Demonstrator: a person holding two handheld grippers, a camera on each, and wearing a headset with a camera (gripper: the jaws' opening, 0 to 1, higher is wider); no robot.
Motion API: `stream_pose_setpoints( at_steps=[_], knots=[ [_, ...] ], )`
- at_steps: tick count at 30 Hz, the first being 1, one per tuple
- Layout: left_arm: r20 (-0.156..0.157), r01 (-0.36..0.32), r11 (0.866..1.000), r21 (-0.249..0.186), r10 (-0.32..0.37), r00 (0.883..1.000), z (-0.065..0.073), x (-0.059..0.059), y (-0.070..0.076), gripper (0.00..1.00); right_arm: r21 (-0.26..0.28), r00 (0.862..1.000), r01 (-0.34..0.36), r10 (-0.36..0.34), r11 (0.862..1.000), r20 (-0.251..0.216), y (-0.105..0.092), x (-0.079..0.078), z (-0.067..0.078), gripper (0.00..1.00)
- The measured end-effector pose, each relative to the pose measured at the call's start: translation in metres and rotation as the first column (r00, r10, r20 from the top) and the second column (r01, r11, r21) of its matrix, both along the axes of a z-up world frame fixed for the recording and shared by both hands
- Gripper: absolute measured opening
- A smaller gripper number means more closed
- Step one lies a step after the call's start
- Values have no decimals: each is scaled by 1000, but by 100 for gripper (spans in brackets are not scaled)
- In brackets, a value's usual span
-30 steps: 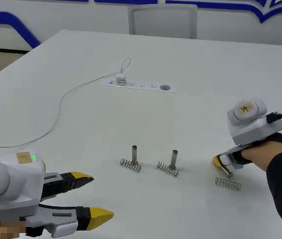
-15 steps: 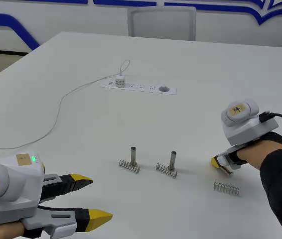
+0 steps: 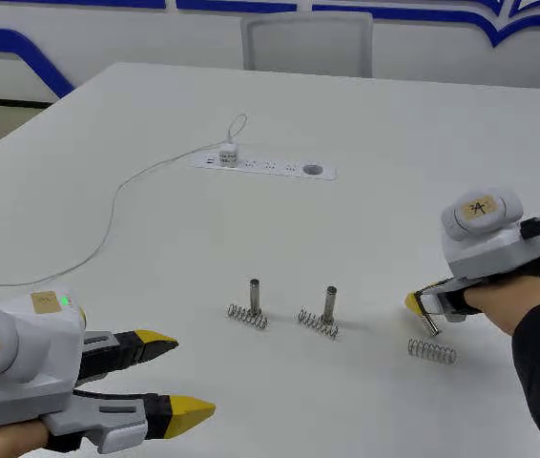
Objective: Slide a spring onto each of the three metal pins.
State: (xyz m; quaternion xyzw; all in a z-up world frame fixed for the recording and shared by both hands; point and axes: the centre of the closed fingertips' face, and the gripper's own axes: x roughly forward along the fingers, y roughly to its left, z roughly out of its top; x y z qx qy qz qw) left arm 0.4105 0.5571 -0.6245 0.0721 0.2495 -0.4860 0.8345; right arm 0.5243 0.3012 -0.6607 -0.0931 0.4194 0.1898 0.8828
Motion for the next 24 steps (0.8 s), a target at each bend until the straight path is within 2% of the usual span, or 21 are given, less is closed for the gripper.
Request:
stream_pose_setpoints(
  at_steps=[16,24],
  knots=[
    [5,4,1000,9,-4,1000,1,-1,-1,55,15,997,-7,6,1000,80,-1,-22,18,9],
    [6,9,1000,16,-9,1000,1,-2,-1,54,36,997,0,-3,999,82,-3,-30,19,9]
  ],
)
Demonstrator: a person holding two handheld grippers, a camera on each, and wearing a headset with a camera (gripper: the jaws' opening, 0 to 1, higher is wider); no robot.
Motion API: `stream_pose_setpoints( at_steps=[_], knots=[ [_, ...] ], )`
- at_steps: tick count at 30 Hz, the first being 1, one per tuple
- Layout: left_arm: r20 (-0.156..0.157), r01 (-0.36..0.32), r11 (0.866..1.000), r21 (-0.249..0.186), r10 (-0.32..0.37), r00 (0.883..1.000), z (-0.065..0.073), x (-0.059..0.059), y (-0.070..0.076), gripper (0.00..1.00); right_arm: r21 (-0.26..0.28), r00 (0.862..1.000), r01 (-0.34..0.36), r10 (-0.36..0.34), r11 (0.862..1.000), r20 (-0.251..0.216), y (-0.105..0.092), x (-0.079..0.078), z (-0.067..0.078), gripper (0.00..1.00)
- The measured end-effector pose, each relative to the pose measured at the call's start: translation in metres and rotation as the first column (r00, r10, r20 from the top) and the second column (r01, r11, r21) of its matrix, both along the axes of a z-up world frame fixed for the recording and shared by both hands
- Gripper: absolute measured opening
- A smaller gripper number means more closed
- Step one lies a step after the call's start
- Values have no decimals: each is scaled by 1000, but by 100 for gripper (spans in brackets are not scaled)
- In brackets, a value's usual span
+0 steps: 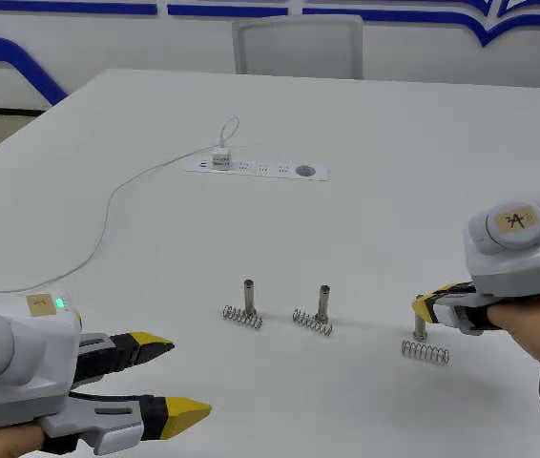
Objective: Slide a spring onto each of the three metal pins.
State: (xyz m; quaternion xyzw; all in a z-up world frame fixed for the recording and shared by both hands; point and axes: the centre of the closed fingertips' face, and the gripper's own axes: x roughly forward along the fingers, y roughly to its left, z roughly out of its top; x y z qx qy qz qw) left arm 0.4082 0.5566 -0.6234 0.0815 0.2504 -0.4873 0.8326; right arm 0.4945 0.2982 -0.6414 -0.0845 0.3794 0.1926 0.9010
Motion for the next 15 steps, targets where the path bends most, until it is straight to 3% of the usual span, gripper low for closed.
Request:
stream_pose_setpoints(
  at_steps=[15],
  knots=[
    [4,-1,1000,7,1,1000,2,-1,1,54,-3,999,-32,32,999,11,0,-12,2,9]
  ],
)
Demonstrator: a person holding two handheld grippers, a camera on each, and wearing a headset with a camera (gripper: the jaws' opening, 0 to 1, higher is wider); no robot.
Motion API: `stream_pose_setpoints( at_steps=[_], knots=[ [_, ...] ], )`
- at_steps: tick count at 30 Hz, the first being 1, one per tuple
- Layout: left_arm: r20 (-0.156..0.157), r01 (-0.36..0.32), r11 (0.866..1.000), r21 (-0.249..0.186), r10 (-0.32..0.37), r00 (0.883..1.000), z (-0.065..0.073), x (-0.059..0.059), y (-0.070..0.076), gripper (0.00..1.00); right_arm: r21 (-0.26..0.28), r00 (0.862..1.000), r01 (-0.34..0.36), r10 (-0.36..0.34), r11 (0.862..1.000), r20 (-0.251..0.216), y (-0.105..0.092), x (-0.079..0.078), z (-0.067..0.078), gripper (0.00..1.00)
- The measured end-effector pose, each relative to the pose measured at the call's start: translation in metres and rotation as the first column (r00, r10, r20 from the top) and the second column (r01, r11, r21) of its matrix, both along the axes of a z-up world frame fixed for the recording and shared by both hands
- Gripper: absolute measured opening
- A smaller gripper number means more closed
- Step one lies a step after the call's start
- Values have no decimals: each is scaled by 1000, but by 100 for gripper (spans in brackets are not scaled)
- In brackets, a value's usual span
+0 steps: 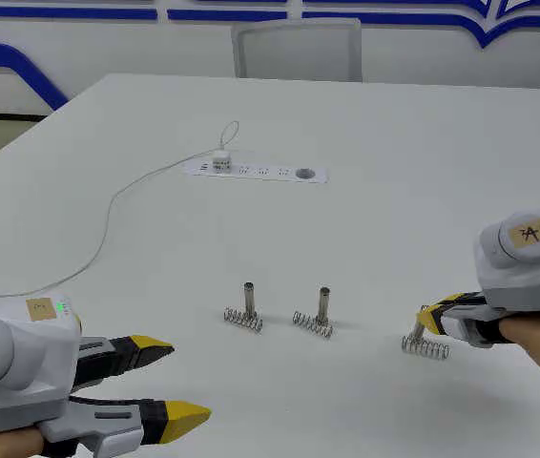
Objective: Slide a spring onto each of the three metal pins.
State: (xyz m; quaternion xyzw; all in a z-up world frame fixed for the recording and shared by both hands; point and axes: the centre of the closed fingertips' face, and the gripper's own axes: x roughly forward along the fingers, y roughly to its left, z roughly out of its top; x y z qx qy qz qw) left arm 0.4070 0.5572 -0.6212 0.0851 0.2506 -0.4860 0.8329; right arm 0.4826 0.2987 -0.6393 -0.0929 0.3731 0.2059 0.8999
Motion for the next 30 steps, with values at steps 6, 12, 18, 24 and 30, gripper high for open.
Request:
stream_pose_setpoints(
  at_steps=[6,12,18,24,30],
  knots=[
    [-1,3,1000,4,-3,1000,0,0,1,54,-1,999,-31,31,1000,21,0,-8,8,11],
    [-2,7,1000,8,-7,1000,-1,0,0,54,-28,993,-117,117,993,0,-2,-16,-3,14],
    [-3,8,1000,8,-8,1000,-2,0,1,54,-46,974,-222,221,974,-43,5,-27,-16,17],
    [-4,10,1000,7,-10,1000,-2,-1,1,54,-65,960,-274,269,959,-74,9,-22,-29,18],
    [-3,6,1000,3,-6,1000,-1,0,1,54,-92,952,-296,286,951,-114,10,-18,-39,18]
  ],
)
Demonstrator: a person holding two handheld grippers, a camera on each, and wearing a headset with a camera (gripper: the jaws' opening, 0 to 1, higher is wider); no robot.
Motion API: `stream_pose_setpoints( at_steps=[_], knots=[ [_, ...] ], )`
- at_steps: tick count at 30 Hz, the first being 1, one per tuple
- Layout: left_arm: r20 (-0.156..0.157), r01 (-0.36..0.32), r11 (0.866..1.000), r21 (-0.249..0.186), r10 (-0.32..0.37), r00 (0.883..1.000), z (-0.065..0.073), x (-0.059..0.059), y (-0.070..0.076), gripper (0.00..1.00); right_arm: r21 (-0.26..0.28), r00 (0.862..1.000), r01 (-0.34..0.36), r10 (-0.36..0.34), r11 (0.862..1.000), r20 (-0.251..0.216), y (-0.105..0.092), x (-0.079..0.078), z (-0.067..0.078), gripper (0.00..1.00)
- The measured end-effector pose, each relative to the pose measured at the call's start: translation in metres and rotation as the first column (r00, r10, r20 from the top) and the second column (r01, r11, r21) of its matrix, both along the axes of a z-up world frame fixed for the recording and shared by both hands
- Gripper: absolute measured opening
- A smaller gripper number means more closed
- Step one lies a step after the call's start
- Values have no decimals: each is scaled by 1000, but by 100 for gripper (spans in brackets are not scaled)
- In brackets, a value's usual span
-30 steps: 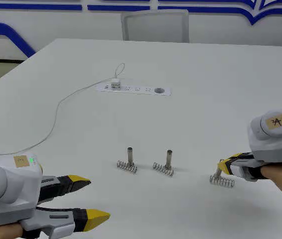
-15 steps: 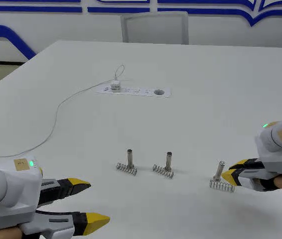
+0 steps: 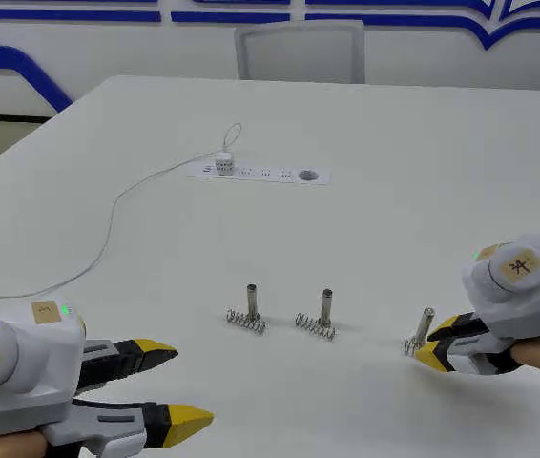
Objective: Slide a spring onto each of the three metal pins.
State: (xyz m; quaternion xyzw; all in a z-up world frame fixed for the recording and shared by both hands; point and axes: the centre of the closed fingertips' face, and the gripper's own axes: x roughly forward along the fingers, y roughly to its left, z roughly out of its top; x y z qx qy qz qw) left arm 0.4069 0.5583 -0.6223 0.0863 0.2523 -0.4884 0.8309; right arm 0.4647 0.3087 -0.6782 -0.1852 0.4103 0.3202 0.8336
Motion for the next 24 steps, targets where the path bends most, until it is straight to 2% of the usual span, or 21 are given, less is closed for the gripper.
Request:
stream_pose_setpoints(
  at_steps=[7,12,15,19,20,21,22,23,24],
  knots=[
    [-1,-3,1000,-7,3,1000,1,0,-1,53,-6,999,-11,11,1000,-41,6,-10,-1,16],
    [-2,2,1000,-4,-2,1000,1,-2,-2,53,-55,995,-92,89,994,-49,16,-19,-3,15],
    [-1,1,1000,-6,-1,1000,1,-2,-2,53,-93,986,-160,154,983,-63,22,-23,-7,15],
    [2,-1,1000,-12,1,1000,2,-2,-2,53,-171,960,-277,264,945,-99,24,-28,-13,15],
    [2,-1,1000,-13,1,1000,2,-2,-2,53,-168,956,-291,279,942,-96,26,-27,-12,14],
    [2,-1,1000,-15,2,1000,3,-2,-2,53,-180,949,-310,292,934,-118,26,-29,-12,14],
    [3,-2,1000,-16,2,1000,3,-2,-2,53,-192,941,-334,313,923,-129,26,-30,-12,14],
    [4,-1,1000,-17,1,1000,3,-2,-3,53,-211,929,-366,341,906,-147,26,-31,-13,14],
    [5,-2,1000,-17,2,1000,3,-2,-3,53,-217,921,-385,359,897,-150,28,-31,-13,13]
  ],
)
